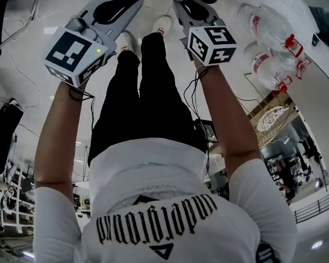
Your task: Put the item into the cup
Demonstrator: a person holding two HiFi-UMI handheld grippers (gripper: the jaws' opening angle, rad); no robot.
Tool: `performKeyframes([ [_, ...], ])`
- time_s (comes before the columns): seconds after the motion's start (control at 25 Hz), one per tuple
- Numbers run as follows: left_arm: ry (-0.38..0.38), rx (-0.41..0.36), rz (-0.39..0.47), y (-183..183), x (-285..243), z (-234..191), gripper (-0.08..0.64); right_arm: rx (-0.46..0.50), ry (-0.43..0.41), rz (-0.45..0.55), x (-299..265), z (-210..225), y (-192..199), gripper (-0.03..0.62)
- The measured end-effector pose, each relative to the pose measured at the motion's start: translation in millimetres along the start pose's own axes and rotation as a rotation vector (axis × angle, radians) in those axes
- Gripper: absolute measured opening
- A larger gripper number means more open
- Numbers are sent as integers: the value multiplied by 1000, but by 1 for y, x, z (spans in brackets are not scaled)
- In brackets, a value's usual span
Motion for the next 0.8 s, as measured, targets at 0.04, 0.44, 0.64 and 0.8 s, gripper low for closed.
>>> performKeyframes([
  [0.04,-2,-1,0,3,-2,-3,15,-1,3,-1,-6,3,2,71],
  [0.44,-29,47,-4,36,-29,-25,15,-42,52,-9,-46,42,32,71],
  [0.64,-27,56,-7,44,-29,-31,15,-64,81,-5,-68,44,38,69],
  [0.8,-27,59,-16,52,-30,-37,15,-82,100,-9,-82,55,43,71],
])
Point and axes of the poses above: the fingertips, and each gripper's own axes: x backward along the fingers, z to its right, y out of its underside, the point moved 1 cm from there along x, backward along the fingers, and after that the axes turned 1 degree about y, right-handed, at the moved point
